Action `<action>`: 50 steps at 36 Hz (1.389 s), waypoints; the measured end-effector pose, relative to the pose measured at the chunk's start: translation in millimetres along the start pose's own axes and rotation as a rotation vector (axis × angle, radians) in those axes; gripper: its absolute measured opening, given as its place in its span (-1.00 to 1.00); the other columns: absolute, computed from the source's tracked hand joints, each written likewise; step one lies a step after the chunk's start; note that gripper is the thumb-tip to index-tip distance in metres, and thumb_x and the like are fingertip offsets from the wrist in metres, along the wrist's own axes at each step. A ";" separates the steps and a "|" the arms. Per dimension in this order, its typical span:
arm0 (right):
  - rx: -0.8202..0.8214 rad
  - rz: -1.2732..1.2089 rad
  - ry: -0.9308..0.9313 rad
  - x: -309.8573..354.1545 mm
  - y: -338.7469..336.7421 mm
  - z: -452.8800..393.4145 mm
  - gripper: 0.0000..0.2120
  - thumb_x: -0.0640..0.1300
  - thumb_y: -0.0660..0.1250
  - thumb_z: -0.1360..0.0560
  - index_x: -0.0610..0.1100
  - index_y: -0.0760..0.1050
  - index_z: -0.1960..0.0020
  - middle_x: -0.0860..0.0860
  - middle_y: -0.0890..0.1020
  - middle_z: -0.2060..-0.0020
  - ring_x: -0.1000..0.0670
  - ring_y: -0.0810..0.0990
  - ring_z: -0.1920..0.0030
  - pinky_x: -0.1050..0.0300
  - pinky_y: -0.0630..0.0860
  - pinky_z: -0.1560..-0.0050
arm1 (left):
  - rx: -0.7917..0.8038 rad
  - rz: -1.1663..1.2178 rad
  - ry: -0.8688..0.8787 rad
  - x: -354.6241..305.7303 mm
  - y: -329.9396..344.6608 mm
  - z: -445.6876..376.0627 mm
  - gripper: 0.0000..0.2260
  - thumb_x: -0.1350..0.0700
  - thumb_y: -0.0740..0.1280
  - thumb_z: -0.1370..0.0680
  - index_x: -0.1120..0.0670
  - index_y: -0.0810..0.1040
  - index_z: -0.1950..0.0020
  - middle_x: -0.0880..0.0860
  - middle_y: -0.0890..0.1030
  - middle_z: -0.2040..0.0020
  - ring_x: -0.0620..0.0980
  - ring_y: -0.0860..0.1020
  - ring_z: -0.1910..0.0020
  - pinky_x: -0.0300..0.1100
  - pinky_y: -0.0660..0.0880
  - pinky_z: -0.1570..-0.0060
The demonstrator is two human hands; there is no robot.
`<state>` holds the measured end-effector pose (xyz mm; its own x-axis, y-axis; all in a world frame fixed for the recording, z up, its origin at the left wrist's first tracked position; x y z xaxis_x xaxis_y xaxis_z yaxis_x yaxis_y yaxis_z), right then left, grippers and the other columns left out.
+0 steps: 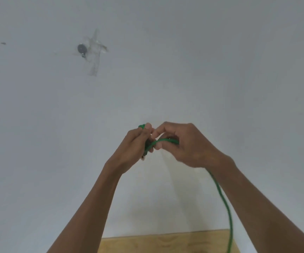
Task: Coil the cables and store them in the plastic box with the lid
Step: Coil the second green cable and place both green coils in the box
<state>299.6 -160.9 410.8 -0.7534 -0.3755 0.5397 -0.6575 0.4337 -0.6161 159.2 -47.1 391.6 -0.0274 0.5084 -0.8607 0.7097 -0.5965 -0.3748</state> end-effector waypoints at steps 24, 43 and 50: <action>-0.216 -0.640 0.411 -43.5 82.7 19.5 -0.61 -0.43 0.11 -0.57 -0.11 0.50 0.31 0.01 0.56 0.47 0.05 0.34 0.51 0.14 0.25 0.46 | 0.135 0.784 -0.063 -21.6 23.6 9.3 -0.67 0.05 0.13 -0.68 0.28 0.53 -0.16 0.09 0.53 0.32 -0.01 0.47 0.34 -0.15 0.52 0.16; -0.038 -0.333 0.407 -9.2 89.0 39.8 -0.85 -0.10 0.30 -0.60 -0.07 0.64 -0.05 0.05 0.64 0.36 0.10 0.46 0.46 0.27 0.40 0.40 | -0.164 0.193 0.011 18.2 -18.5 2.1 -0.75 0.05 0.18 -0.69 0.17 0.56 -0.19 0.04 0.59 0.26 -0.05 0.45 0.32 -0.09 0.52 0.21; 0.068 0.148 0.079 -0.5 31.3 -5.4 -0.89 0.04 0.44 -0.44 0.09 0.63 0.04 0.17 0.72 0.22 0.27 0.59 0.30 0.15 0.53 0.10 | 0.098 0.108 -0.084 32.3 -4.0 23.9 -0.56 -0.03 0.04 -0.72 0.14 0.53 0.20 0.03 0.50 0.34 -0.02 0.39 0.32 -0.06 0.38 0.22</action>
<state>279.5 -142.7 394.3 -0.8411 -0.2450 0.4822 -0.5403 0.4219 -0.7280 138.7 -43.1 357.1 -0.0165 0.3865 -0.9221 0.6398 -0.7046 -0.3068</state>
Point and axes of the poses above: each hand's wrist, its own z-axis away from the middle knuckle, its own y-axis out of the palm, x = y × z, the point moved 1 cm from there along -z, towards the middle knuckle
